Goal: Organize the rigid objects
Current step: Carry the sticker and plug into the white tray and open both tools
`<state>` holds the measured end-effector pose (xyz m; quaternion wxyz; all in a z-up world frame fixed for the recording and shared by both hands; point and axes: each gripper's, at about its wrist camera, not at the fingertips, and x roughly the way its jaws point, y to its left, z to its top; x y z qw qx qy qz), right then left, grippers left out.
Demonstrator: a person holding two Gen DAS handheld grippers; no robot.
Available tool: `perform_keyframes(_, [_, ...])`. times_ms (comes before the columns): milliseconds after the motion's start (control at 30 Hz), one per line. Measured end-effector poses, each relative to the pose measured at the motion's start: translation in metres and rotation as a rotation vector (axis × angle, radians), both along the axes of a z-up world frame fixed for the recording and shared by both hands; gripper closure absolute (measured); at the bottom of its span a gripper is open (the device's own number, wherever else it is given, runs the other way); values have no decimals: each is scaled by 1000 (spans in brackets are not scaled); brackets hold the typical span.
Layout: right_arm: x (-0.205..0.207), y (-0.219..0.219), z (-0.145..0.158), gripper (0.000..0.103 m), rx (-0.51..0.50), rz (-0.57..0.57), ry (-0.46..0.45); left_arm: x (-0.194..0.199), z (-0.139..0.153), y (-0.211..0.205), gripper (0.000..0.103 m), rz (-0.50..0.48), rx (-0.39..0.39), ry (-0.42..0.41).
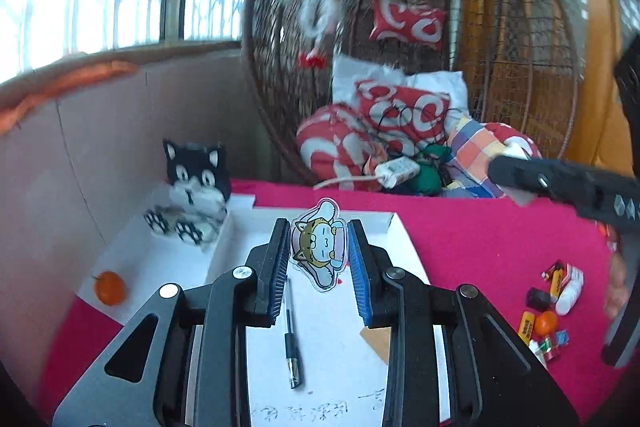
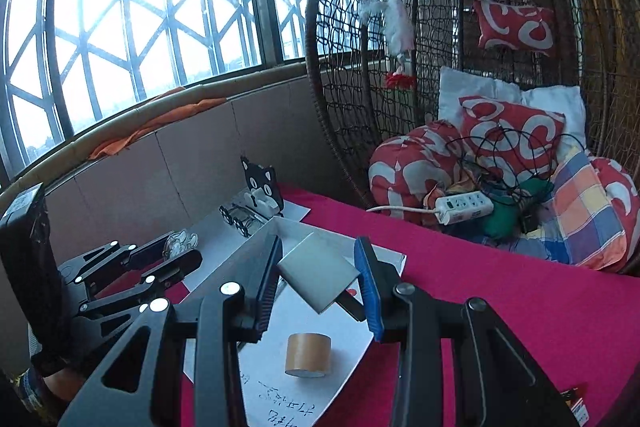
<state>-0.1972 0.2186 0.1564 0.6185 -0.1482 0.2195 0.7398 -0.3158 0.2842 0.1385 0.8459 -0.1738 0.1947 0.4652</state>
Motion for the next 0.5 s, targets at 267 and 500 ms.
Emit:
perform_keyframes(267, [-14,58,-59,66,-143,-23,-25,16,-45,52,75,21,-224,-33])
perform_keyframes(500, [-7,76,-109,66,-259,-60,19,27,-71,45,75,42,-237,7])
